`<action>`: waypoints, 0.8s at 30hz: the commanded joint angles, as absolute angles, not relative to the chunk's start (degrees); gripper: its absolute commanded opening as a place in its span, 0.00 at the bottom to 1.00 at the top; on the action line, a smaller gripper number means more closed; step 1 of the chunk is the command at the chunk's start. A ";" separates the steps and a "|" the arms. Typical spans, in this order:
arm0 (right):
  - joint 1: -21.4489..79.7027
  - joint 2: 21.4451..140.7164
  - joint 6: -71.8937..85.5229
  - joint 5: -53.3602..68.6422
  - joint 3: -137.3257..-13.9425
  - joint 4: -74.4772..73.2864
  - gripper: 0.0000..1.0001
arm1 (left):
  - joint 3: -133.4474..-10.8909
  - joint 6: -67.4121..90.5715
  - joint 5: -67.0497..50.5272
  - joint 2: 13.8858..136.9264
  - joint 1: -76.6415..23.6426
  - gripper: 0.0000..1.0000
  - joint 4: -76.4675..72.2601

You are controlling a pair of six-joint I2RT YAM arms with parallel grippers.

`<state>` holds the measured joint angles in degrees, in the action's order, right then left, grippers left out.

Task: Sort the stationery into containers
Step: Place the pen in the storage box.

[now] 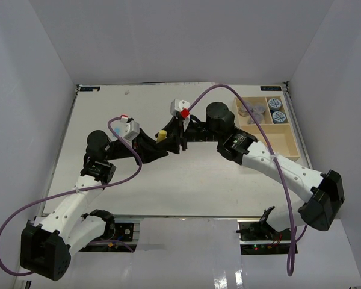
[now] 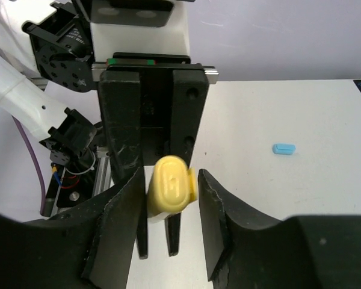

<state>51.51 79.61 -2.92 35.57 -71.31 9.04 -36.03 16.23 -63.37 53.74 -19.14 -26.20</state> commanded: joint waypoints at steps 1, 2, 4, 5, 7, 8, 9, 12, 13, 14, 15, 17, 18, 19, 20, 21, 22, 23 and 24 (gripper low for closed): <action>51.86 77.61 -1.41 37.79 -69.61 8.61 0.46 | -36.65 16.52 -61.79 53.08 -18.72 0.09 -29.36; 51.86 77.61 -1.23 37.97 -69.61 8.70 0.43 | -36.74 16.61 -61.87 53.35 -18.72 0.10 -29.27; 51.77 77.78 -1.06 38.50 -69.61 8.88 0.33 | -36.74 16.61 -61.87 53.52 -18.72 0.12 -29.01; 51.85 77.78 -0.88 38.58 -69.35 9.31 0.23 | -36.74 16.52 -61.96 53.61 -18.72 0.14 -28.92; 51.68 77.70 -0.44 38.85 -69.08 9.67 0.15 | -36.83 16.35 -61.96 53.61 -18.72 0.18 -28.65; 51.68 77.61 -0.44 38.85 -68.91 9.84 0.13 | -36.83 16.35 -61.96 53.61 -18.72 0.18 -28.57; 51.68 77.61 -0.44 38.93 -68.91 10.02 0.08 | -36.83 16.17 -61.96 53.70 -18.72 0.18 -28.56; 51.59 77.35 -0.44 38.94 -68.73 10.19 0.08 | -37.00 15.39 -61.70 53.61 -18.72 0.31 -27.25; 51.50 77.26 -0.44 38.76 -68.64 10.28 0.08 | -37.18 15.03 -61.35 53.61 -18.72 0.36 -26.90; 51.42 76.99 -0.44 38.32 -68.56 10.28 0.08 | -37.26 14.77 -61.17 53.53 -18.72 0.41 -26.46; 51.24 76.47 -0.44 37.89 -68.12 10.28 0.08 | -37.27 14.16 -60.82 53.44 -18.72 0.50 -26.11; 50.54 75.85 -0.44 36.48 -67.68 10.28 0.08 | -37.53 13.71 -60.03 53.35 -18.72 0.56 -24.79; 49.67 75.24 -0.44 35.43 -67.07 10.28 0.08 | -37.62 13.54 -59.68 53.26 -18.72 0.62 -23.83; 49.14 74.80 -0.44 34.98 -66.71 10.28 0.08 | -37.79 13.10 -58.63 53.44 -18.72 0.65 -23.30; 48.52 74.45 -0.44 34.46 -66.27 10.28 0.08 | -38.05 12.83 -58.10 53.52 -18.81 0.68 -22.77; 47.04 73.57 -0.44 33.93 -65.40 10.28 0.08 | -38.23 12.57 -57.66 53.61 -18.72 0.71 -21.89; 46.41 72.96 0.78 33.66 -65.04 10.28 0.08 | -38.32 12.31 -57.22 53.70 -18.72 0.76 -21.54; 45.54 72.34 1.23 33.14 -64.43 10.28 0.08 | -38.32 12.22 -56.09 53.79 -18.72 0.79 -21.19; 43.96 70.94 1.32 31.83 -63.90 10.28 0.08 | -38.41 12.13 -55.47 53.88 -18.72 0.81 -20.66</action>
<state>46.65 74.89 0.16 34.61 -64.64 9.04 -36.21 13.34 -58.48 53.91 -18.92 -22.87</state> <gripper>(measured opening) 0.296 0.801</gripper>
